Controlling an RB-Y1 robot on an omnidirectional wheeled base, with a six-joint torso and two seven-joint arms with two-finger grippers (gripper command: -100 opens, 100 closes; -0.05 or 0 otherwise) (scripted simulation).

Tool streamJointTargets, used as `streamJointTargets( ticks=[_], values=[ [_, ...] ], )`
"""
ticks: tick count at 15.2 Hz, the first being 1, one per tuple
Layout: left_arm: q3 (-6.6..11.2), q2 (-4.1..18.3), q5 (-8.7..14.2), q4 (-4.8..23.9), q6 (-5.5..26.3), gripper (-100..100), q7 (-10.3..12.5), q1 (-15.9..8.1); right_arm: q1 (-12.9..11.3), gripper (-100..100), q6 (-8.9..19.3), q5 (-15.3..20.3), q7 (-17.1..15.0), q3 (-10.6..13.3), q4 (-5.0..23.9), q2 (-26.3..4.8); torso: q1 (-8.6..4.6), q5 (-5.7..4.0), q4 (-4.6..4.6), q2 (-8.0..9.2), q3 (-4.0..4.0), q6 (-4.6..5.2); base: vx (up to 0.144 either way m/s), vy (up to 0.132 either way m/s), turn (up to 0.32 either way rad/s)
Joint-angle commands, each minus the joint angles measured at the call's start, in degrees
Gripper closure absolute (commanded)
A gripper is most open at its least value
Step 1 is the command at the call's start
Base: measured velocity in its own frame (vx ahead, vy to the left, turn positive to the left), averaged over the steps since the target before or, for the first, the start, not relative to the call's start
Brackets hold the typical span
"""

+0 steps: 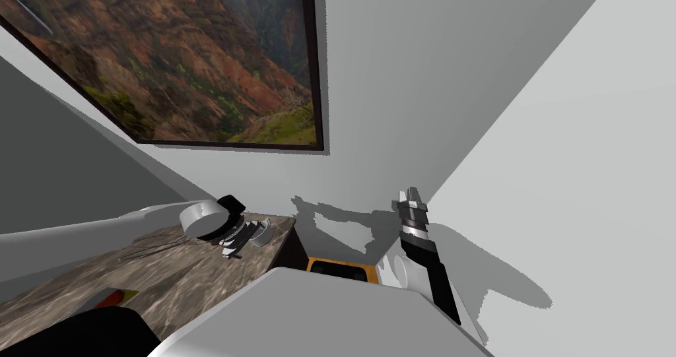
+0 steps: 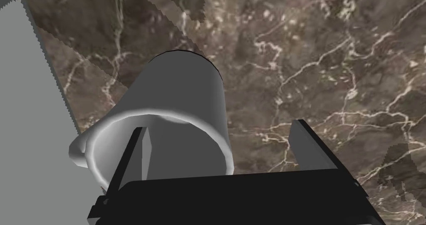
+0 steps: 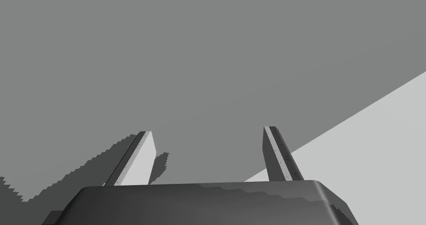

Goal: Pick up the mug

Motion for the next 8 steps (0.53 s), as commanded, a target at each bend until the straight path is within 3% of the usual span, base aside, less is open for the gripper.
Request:
streamJointTargets(
  ticks=[1, 2, 3, 4, 8],
  values=[
    [-1.69, 0.12, -0.22, 0.58, -1.12, -100, -0.28, -0.51, 0.0, 0, 0.0, 0.0, 0.0, 0.0, 0.0, 0.0, 0.0, 0.0, 0.0, 0.0, 0.0, 0.0, 0.011, -0.023, -0.033],
    [-2.77, -1.22, -1.26, 1.22, -1.81, -100, -0.9, -0.29, 0.0, 0, 0.0, 0.0, 0.0, 0.0, 0.0, 0.0, 0.0, -0.01, 0.0, 0.0, 0.0, 0.01, 0.013, -0.021, -0.073],
    [-1.69, -0.25, -0.53, 0.55, -0.92, -100, -0.23, -0.44, 0.0, 0, 0.0, 0.0, 0.0, 0.0, 0.0, 0.0, 0.01, 0.0, 0.0, -0.01, -0.01, 0.01, 0.009, -0.012, -0.035],
    [-1.87, -0.37, -0.64, 0.63, -1.11, 100, -0.28, -0.44, 0.0, 0, 0.0, 0.0, 0.0, 0.0, 0.0, 0.0, 0.03, -0.01, 0.0, 0.0, 0.0, 0.0, 0.0, 0.0, 0.0],
    [-1.9, -0.37, -0.59, 0.65, -1.05, 100, -0.23, -0.4, 0.0, 0, 0.0, 0.0, 0.0, 0.0, 0.0, 0.0, 0.08, 0.04, 0.02, 0.02, 0.02, 0.06, 0.0, 0.0, 0.004]
  ],
)
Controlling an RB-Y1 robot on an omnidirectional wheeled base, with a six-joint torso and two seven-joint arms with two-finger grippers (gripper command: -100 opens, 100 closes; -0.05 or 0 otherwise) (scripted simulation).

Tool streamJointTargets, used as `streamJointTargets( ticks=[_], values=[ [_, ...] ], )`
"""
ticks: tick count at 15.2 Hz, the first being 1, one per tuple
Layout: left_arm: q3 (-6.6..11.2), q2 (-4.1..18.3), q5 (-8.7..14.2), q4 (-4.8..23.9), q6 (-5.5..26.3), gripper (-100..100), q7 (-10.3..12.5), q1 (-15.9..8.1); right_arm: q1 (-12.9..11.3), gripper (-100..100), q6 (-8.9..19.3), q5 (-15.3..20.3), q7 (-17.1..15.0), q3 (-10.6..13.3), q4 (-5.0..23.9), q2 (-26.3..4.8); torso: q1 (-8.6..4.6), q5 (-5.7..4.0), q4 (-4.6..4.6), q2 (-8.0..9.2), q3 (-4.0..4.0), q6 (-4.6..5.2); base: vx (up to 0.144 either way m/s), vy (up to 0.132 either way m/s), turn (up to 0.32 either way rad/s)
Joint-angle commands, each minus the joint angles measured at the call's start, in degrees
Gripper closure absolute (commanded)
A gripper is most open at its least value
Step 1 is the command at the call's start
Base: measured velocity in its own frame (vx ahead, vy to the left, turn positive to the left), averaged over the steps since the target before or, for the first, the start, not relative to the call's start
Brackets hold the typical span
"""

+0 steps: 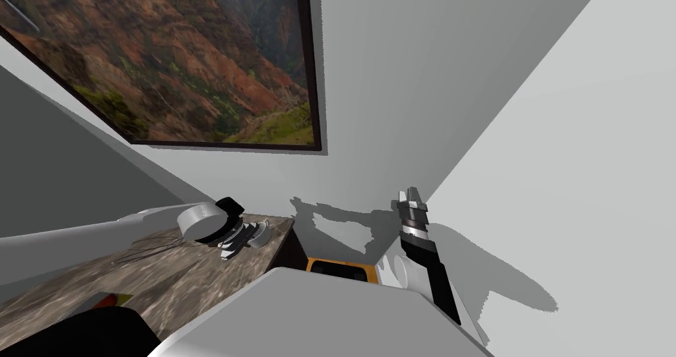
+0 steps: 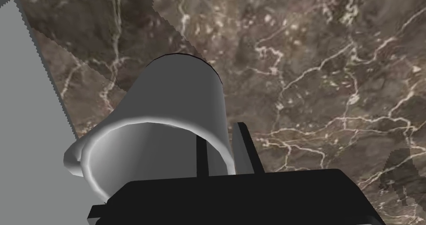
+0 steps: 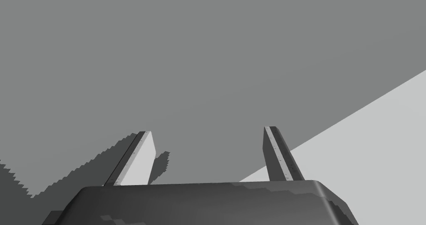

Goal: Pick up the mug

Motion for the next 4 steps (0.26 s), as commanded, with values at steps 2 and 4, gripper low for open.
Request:
streamJointTargets(
  ticks=[2, 4],
  values=[
    [2.02, 2.74, 2.08, -1.13, 1.06, 100, 0.97, -0.49, 0.0, 0, 0.0, 0.0, 0.0, -0.01, 0.0, 0.0, 0.04, -0.03, 0.03, 0.02, 0.02, -0.01, -0.016, 0.026, 0.124],
    [1.73, 2.43, 1.82, -0.99, 0.91, 100, 0.81, -0.44, 0.07, 0, -0.01, -0.02, 0.02, -0.1, 0.0, 0.01, 0.17, 0.01, 0.05, 0.01, 0.03, -0.11, -0.017, 0.027, 0.074]
  ],
)
